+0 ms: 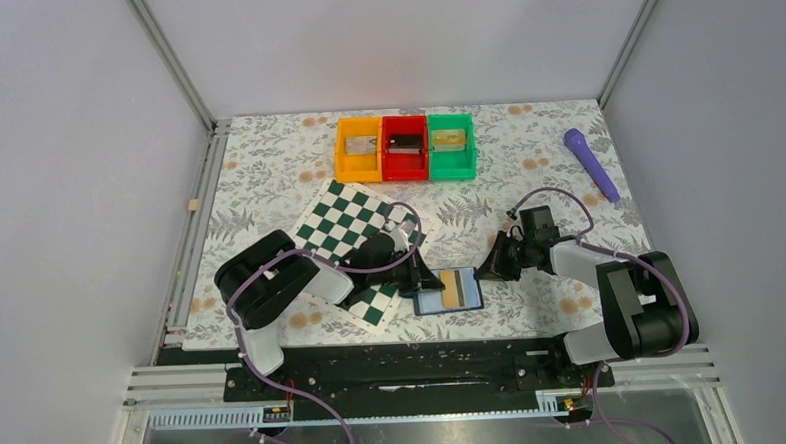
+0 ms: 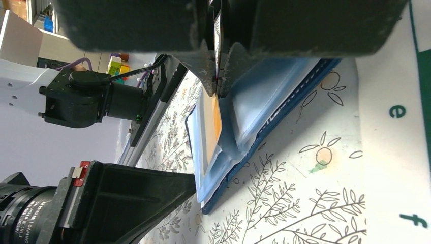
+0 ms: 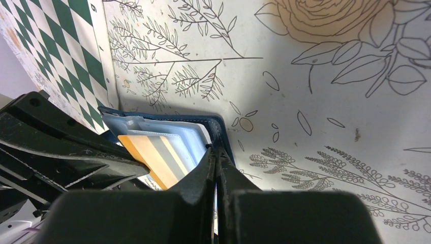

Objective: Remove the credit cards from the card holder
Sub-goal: Remove the credit card from the card holder.

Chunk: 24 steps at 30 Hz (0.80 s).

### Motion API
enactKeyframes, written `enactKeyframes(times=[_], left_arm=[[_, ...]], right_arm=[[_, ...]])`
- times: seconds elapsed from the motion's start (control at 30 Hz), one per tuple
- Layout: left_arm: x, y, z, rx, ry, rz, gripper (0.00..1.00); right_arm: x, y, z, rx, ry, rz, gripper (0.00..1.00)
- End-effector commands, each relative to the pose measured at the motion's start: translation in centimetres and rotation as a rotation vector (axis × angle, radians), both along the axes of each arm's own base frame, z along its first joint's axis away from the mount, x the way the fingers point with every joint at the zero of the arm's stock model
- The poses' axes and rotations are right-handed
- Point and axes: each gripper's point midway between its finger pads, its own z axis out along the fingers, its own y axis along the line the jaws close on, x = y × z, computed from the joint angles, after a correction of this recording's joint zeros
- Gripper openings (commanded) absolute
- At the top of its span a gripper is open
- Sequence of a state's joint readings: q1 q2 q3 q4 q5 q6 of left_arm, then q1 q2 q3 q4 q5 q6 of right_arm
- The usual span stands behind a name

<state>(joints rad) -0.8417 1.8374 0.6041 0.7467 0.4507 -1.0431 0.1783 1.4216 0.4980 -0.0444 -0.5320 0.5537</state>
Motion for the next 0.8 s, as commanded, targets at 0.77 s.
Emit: enactKeyframes(times=[0.77], left_arm=[[1.7,1.9,1.6,0.167,-0.033,0.071,0.00]], right_arm=[[0.3,-0.7,0.2,-0.036,-0.015,-0.017,0.00]])
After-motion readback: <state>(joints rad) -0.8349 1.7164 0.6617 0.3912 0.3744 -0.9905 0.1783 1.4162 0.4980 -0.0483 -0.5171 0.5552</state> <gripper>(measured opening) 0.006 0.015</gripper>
